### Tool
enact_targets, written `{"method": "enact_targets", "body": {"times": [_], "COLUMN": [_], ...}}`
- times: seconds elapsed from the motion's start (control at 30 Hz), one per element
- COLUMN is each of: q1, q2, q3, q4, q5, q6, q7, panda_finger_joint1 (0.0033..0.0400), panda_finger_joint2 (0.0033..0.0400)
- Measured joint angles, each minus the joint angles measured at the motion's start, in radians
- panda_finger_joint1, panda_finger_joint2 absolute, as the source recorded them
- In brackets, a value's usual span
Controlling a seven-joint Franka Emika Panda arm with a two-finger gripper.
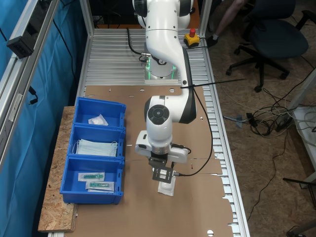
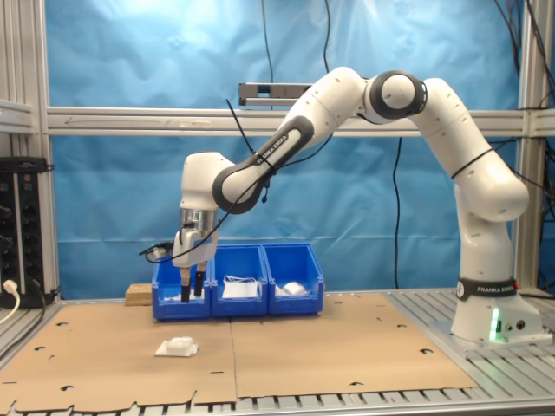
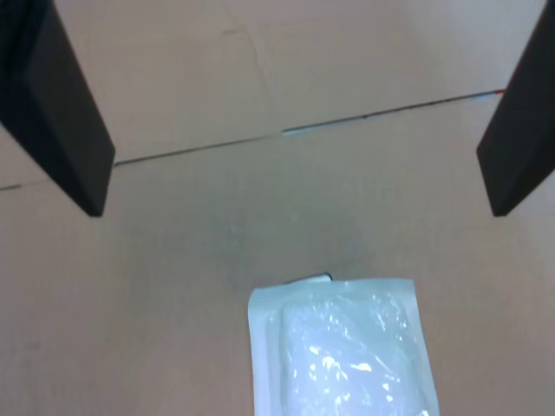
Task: Pick and place sorting task of medical equipment.
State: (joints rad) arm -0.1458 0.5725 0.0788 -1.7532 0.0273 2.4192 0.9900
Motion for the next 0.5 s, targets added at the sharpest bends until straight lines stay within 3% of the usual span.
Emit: {"method": "enact_targets", "body": {"times": [0.5], "q1": [0.003], "q2": [0.059], "q3": [0.0], "q4": [0.044], "q5": [-0.006], "q6": [0.067], "q7": [0.0], "panda_finger_joint1": [0.04], "panda_finger_joint2": [0.04]}}
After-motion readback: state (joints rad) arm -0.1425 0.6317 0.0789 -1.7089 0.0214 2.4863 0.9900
